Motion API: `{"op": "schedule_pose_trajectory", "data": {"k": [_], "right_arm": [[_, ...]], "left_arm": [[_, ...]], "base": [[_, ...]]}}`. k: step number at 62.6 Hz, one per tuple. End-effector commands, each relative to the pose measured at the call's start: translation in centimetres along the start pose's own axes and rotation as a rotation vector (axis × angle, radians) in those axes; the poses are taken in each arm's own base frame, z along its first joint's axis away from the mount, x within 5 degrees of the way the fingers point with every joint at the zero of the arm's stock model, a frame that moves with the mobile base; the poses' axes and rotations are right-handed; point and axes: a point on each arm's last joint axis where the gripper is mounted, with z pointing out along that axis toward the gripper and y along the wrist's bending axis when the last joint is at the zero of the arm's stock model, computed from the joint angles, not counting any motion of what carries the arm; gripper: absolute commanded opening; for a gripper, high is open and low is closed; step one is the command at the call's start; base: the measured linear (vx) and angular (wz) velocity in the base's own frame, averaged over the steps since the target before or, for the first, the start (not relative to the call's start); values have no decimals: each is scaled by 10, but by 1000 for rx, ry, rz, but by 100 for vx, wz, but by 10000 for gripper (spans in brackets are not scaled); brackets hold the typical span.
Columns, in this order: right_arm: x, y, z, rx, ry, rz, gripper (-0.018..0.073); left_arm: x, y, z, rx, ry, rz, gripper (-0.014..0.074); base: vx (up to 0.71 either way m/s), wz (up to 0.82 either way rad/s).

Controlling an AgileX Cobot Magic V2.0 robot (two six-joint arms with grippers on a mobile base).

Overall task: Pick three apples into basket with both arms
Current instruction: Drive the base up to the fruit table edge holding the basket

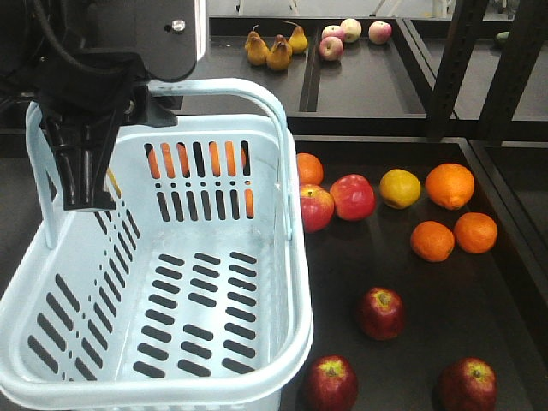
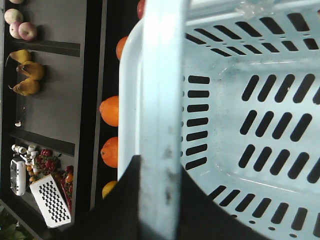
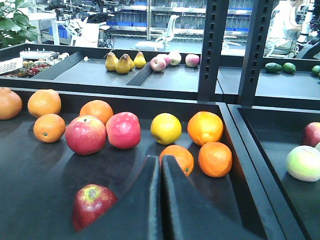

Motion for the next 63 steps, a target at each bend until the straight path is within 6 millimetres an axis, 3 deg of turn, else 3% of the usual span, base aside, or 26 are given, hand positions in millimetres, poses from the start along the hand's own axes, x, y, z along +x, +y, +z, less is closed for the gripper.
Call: {"op": "schedule_pose_trajectory", "data": {"k": [1, 63], "right_arm": [[-3, 0, 0, 6, -76, -14, -8], [-3, 0, 0, 6, -76, -14, -8]], "left_arm": [[0, 6, -23, -85, -61, -23, -6], [-1, 7, -22, -92, -69, -23, -6]], "base": [[0, 0], [0, 0]]}}
